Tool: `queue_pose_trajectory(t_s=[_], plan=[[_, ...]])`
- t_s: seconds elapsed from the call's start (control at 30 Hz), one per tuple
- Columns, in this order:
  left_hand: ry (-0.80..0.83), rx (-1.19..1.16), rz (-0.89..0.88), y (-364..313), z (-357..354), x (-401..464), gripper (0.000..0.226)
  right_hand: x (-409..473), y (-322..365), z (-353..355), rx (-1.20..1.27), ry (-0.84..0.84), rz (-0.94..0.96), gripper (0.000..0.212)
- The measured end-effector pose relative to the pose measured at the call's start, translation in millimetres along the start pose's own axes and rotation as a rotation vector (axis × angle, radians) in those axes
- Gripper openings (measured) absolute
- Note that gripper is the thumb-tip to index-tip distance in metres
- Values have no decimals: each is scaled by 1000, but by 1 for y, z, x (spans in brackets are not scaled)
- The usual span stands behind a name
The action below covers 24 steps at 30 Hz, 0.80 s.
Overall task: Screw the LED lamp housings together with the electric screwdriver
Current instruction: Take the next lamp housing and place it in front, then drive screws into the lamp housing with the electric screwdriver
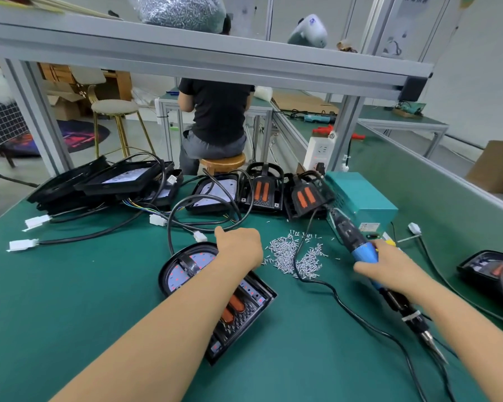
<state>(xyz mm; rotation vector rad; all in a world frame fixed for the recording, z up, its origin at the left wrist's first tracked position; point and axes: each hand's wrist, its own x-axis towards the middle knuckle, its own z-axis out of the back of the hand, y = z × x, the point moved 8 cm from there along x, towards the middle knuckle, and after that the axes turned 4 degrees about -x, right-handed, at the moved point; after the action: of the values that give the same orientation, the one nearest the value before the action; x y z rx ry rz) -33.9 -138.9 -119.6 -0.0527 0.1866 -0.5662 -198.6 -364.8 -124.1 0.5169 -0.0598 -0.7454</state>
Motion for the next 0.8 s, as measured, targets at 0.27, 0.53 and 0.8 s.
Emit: queue_pose_trajectory(t_s=[0.27,0.53,0.8], plan=[[-163,-464,-125,0,28,-14,14,-34,31,38,848,217,-64,35],[-6,-1526,-181,29,36,-62,14,-80,101,61,1428,217,236,34],[83,-1877,-138,43,23,-104,13,-108,154,69,1851,-37,490,16]])
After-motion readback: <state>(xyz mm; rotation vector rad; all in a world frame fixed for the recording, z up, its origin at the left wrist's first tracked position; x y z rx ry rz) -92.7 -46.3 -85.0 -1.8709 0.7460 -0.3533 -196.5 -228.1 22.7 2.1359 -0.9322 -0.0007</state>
